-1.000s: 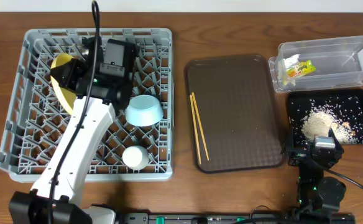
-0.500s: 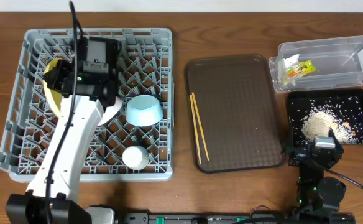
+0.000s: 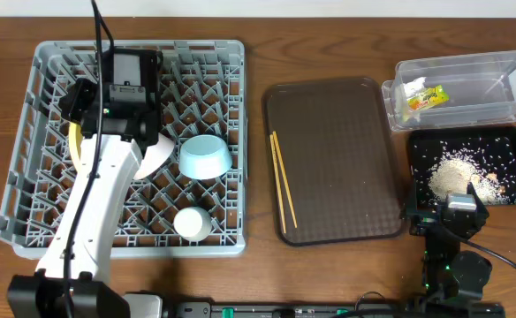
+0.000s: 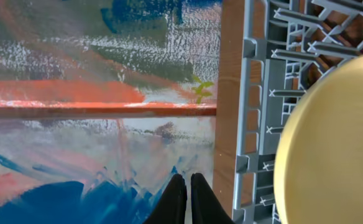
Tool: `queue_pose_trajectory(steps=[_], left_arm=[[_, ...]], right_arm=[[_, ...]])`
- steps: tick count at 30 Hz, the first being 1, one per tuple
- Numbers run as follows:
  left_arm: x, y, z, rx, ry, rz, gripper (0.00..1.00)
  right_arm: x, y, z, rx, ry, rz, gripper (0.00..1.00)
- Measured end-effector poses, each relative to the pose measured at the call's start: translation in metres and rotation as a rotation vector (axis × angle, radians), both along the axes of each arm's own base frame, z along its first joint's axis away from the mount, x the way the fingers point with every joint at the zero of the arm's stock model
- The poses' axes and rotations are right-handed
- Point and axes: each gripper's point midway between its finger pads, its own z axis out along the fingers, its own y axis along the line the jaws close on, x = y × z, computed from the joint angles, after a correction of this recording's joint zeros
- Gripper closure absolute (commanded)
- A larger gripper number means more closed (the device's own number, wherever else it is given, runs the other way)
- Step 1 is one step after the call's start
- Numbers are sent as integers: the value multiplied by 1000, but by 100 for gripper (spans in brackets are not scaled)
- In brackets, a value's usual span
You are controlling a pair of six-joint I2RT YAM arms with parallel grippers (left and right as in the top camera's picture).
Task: Sort waste into correct bins and load items into the dishwasher
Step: 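Stand the yellow plate upright in the rack and open the left gripper, then move the left gripper over the wooden chopsticks on the brown tray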
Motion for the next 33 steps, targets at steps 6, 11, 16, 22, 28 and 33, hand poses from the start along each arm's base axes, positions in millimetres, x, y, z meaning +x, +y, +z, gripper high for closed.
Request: queue_pose_trajectory(steps=[6,11,16,22,28,33], left_arm=[[4,-4,-6,-9,0,-5,83],[5,-40,-10,-118,-102,-56,53],[-10,-112,-15,-453,-176,-220,48],[-34,-204,5,-999,-302,-345,48],[-62,-293,-19,-1332,-143,-336,56],[-77,-356,-79,-1382,63,-238,56]], right_arm=[[0,0,0,0,0,0,1],[0,0,0,0,-1,0,1],[0,0,0,0,0,0,1],[0,0,0,0,0,0,1],[0,0,0,0,0,0,1],[0,0,0,0,0,0,1]])
